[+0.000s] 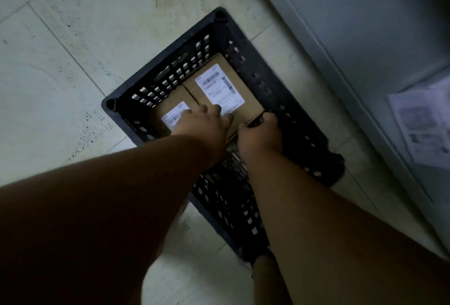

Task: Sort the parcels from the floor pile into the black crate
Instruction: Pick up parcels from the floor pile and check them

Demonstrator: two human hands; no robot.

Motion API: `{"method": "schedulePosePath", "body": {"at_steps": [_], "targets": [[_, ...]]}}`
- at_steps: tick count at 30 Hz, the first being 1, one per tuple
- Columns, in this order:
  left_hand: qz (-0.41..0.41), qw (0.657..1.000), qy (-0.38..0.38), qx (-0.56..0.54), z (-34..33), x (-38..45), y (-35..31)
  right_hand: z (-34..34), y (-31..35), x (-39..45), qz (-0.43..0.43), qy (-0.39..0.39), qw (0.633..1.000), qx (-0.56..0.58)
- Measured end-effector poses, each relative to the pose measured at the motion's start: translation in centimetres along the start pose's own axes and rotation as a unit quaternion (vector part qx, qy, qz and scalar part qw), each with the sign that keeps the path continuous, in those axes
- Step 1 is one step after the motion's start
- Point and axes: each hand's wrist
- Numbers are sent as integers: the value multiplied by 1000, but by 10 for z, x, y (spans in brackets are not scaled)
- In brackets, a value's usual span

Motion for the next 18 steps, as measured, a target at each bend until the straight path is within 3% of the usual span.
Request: {"method": "schedulePosePath", "body": {"at_steps": [5, 10, 13, 18], "targets": [[-48, 995, -75, 40, 83, -101, -28, 104, 31, -105, 47, -20, 998, -33], [-137, 974, -158, 91, 148, -184, -62, 181, 20, -191, 52, -70, 996, 23], [-191, 954, -195, 123, 158, -212, -104, 212, -17, -223, 16, -147, 988, 42], [-259, 939, -179, 138, 120, -236, -199, 236, -130, -248, -87, -206, 972, 73]]}}
Point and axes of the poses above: each hand's wrist, its own x-axis towards the middle knuckle, its own z-axis out of the back of the hand, y = z × x, and after that the axes turned 10 degrees about x, right-handed
